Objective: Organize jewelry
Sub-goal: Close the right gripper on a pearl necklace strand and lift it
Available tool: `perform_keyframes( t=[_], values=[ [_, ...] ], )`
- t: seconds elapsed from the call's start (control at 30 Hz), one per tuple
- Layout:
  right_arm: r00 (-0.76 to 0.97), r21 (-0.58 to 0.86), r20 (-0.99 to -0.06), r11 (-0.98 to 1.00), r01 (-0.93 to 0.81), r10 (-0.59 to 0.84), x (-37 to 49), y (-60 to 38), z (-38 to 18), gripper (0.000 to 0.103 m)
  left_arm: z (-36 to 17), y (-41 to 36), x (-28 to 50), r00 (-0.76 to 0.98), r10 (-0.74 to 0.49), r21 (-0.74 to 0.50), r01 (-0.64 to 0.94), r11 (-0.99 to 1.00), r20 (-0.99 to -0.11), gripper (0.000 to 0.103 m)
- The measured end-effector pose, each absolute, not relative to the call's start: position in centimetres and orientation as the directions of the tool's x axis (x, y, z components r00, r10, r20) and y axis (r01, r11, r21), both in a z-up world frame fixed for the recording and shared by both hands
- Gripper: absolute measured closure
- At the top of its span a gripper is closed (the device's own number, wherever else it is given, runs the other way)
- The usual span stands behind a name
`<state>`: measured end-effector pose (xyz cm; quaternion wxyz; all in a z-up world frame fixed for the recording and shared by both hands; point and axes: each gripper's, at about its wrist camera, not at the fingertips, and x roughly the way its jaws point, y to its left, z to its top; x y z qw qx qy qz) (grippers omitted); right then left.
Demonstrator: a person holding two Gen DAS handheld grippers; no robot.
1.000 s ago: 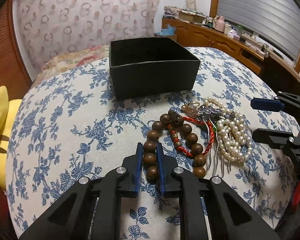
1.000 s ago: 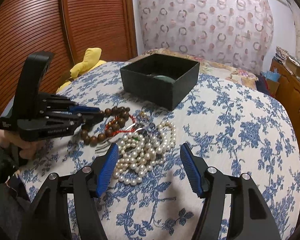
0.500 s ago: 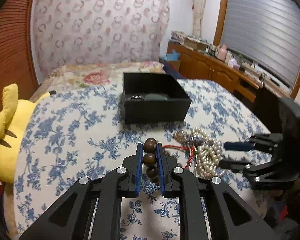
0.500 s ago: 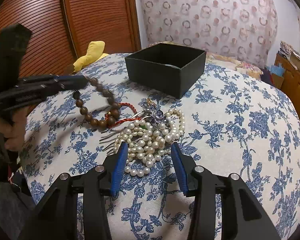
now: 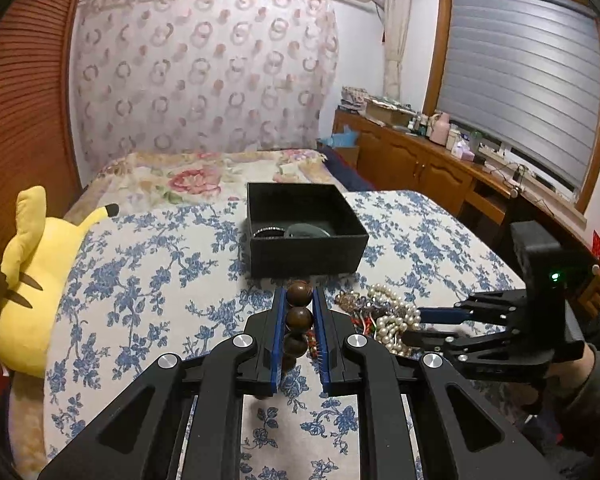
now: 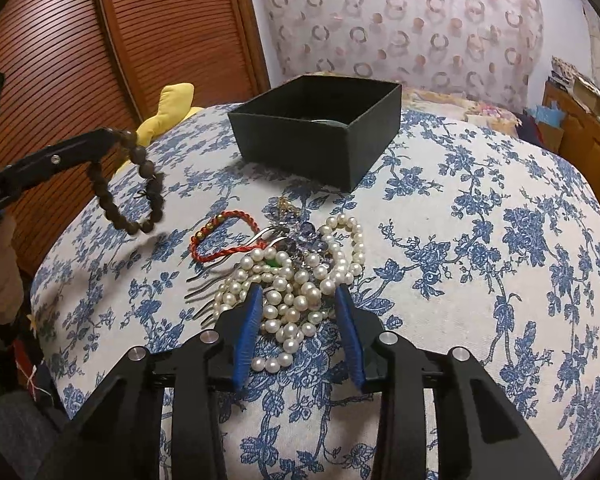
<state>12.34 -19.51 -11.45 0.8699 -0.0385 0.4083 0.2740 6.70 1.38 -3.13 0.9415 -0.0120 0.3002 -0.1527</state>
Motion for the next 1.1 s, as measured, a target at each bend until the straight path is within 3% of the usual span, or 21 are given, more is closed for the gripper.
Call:
perform_keyframes(
  t=[0.1,0.2,0.43,1.1],
  values=[
    [0.515,0.167,-0.732,0.85,-0.5,0.447,12.7,-19.6,-11.4,0.065,-2.9,1.4,6.6,0.777,-0.294,-0.112,0.28,0.954,-0.557,0.091],
    [0.52,0.158,-0.733,0.853,-0.497,0.438,12.8,-19.7,-11.5,0.074,-3.0,1.5,6.6,0.774,-0.295,-0.114,0.28,0.953,-0.56,0.091],
    [0.533,0.162,-0.717,0.851,-0.5,0.45,12.5,-20.7,-10.8,0.08,-3.3,1.3,6.8,0.766,-0.296,-0.117,0.281,0.953,-0.57,0.091],
    [0.478,0.172,-0.744,0.825,-0.538,0.467,10.9,-20.6,-11.4,0.077,-4.1,1.1,6.9,0.762,-0.299,-0.121,0.281,0.952,-0.575,0.091]
  ],
)
